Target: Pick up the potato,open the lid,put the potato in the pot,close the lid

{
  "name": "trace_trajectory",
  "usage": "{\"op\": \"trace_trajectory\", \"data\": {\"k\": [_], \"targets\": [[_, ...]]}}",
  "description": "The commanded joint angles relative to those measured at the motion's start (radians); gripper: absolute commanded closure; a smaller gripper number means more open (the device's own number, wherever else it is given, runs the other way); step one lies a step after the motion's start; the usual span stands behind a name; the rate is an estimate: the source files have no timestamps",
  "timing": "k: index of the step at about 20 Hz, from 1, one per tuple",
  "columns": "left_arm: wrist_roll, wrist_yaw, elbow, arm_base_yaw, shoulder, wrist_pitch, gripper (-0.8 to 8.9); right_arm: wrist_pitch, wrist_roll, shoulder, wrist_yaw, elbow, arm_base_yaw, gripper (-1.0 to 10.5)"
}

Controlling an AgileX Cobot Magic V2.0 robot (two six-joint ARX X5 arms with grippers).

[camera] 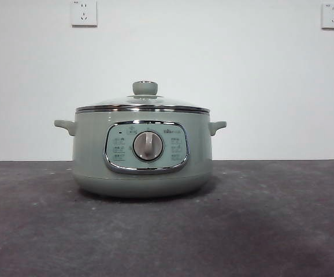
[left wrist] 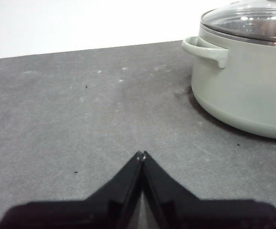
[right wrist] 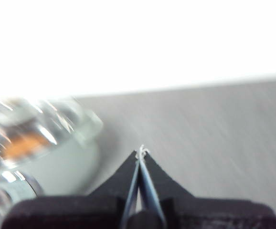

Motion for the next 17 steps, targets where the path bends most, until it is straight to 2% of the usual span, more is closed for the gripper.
{"op": "trace_trajectory", "data": {"k": [1, 5, 9, 13, 17], "targets": [[-0.006, 0.003, -0.010, -0.002, 0.000, 0.007, 8.17, 0.148, -0.010, -0.080, -0.032, -0.166, -0.048, 9.5], [-0.006, 0.003, -0.010, -0.002, 0.000, 0.007, 8.17, 0.188, -0.010, -0.231, 0.051, -0.326, -0.062, 9.5], [-0.006, 0.003, -0.010, -0.002, 0.003, 0.007, 8.17, 0.180, -0.013, -0.222, 0.107, -0.372, -0.061, 9.5], [-0.006, 0.003, -0.010, -0.002, 0.018, 0.007, 8.17, 0.152, -0.018, -0.223, 0.225, -0.394, -0.062, 9.5], [-0.006, 0.004, -0.010, -0.002, 0.029, 0.007, 8.17, 0.171, -0.018, -0.223, 0.277, -0.429, -0.062, 9.5]]}}
